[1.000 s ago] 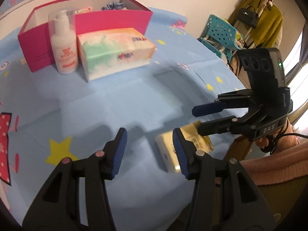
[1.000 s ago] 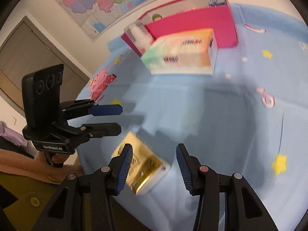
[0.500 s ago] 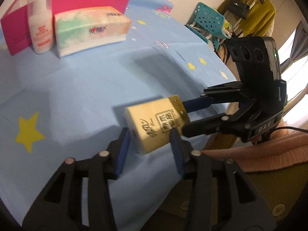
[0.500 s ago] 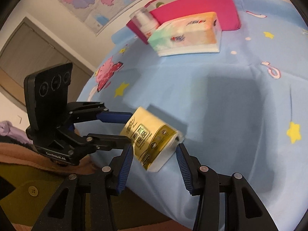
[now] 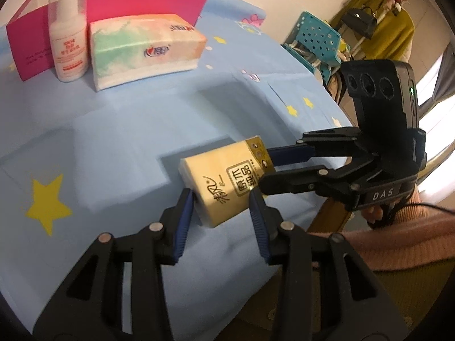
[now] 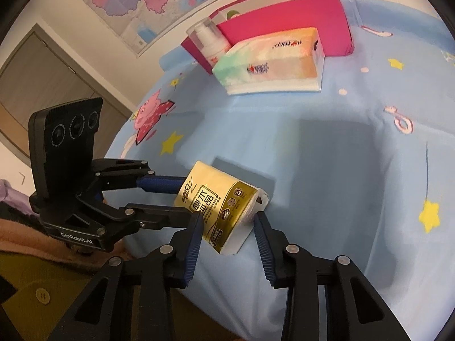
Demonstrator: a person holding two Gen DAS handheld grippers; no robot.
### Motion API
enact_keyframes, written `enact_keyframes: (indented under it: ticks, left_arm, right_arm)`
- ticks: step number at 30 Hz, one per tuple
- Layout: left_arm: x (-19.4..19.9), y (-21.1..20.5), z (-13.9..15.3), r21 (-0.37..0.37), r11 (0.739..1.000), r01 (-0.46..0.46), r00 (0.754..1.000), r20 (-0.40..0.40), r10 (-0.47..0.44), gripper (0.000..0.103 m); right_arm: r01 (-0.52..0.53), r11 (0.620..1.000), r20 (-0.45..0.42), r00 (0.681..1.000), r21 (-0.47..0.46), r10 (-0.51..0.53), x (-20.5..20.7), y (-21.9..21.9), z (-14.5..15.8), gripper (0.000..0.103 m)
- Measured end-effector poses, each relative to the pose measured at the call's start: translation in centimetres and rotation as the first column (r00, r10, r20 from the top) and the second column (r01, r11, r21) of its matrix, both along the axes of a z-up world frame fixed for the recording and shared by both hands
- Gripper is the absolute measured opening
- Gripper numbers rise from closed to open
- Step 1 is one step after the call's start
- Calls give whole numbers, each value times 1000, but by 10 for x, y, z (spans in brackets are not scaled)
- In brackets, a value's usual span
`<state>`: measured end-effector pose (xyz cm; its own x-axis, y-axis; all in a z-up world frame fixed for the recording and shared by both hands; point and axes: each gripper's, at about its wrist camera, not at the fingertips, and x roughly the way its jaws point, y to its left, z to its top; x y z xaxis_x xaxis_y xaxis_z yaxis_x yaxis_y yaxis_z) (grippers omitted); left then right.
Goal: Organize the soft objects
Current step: 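Close both grippers on the yellow tissue pack and lift it, then carry the yellow tissue pack toward the pink box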
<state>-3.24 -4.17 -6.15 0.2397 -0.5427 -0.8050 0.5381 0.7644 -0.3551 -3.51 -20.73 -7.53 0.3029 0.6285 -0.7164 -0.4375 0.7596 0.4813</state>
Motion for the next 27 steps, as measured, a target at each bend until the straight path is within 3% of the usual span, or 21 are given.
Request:
enact_keyframes:
  ticks: [13, 27]
  left_arm:
    - [28, 1, 0, 31, 996, -81, 996, 42, 79, 41]
    - [32, 2, 1, 24, 995, -97, 994, 47, 96, 35]
  right_arm:
    - [57, 998, 31, 998, -1, -56, 36, -3, 0, 38]
    - [99, 995, 39, 994, 29, -100, 32, -7, -6, 38]
